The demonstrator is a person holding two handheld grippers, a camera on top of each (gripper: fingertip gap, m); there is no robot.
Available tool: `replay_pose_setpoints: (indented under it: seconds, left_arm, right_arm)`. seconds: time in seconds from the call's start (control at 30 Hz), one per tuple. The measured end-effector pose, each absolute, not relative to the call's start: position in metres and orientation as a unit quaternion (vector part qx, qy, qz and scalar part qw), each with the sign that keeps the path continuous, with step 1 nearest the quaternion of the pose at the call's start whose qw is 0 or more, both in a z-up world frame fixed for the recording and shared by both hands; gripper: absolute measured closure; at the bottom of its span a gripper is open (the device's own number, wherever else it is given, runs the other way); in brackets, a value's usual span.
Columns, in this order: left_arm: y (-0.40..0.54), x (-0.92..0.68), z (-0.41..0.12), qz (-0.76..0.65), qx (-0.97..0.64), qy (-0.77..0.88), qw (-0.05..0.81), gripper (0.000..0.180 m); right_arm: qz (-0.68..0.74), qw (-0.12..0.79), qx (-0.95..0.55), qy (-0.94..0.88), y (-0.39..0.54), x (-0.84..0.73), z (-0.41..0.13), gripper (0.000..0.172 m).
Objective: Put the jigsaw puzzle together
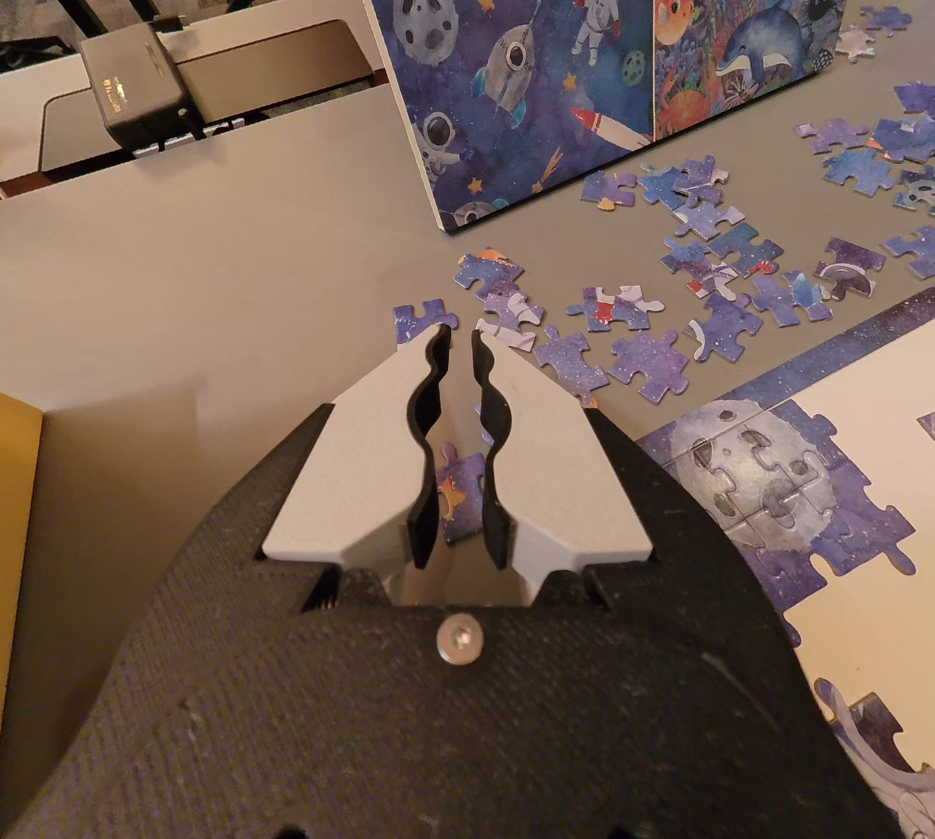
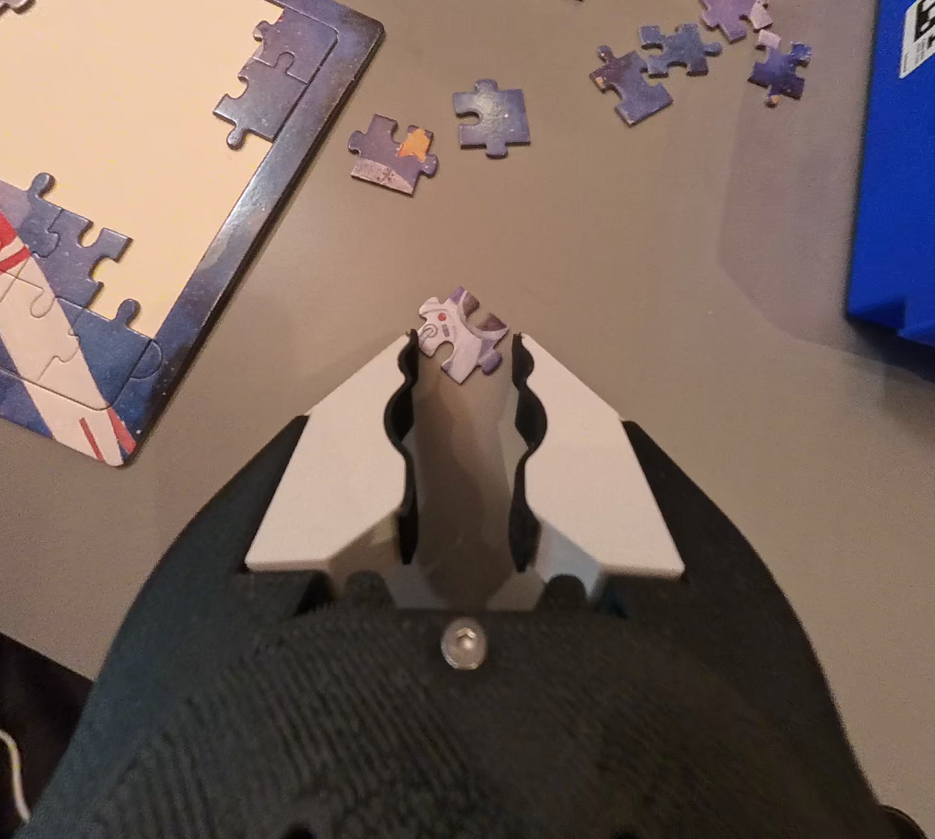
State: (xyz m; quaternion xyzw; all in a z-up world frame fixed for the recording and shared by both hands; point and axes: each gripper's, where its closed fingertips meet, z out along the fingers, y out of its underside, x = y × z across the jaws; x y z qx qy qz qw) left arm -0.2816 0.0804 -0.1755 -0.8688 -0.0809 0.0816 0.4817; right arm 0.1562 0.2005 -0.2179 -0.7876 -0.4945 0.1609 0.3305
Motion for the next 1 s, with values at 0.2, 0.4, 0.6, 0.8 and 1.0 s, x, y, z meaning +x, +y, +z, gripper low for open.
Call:
replay_pose_setpoints:
  seconds: [0.2, 0.4, 0.6, 0.8, 1.0]
  left_arm:
    - [0.08, -0.282, -0.175, 0.082, -0.869, -0.081, 0.482, 0.173]
    - [0.08, -0.282, -0.176, 0.082, -0.869, -0.081, 0.482, 0.173]
    - [0.08, -0.282, -0.176, 0.082, -0.869, -0.082, 0.482, 0.174]
    - [0.08, -0.282, -0.176, 0.082, -0.869, -0.081, 0.481, 0.173]
    - [0.08, -0.282, -0.176, 0.082, -0.869, -0.081, 0.481, 0.173]
  right_arm:
    - [0.18, 0.325, -0.789, -0.49, 0.198, 0.156, -0.215, 0.135]
    - [0.175, 0.318, -0.792, -0.491, 0.198, 0.159, -0.22, 0.136]
    - [0.19, 0.317, -0.797, -0.478, 0.2, 0.164, -0.221, 0.135]
    - [0.189, 0.326, -0.799, -0.468, 0.205, 0.164, -0.22, 0.136]
    - [0.186, 0.331, -0.801, -0.463, 0.207, 0.166, -0.22, 0.137]
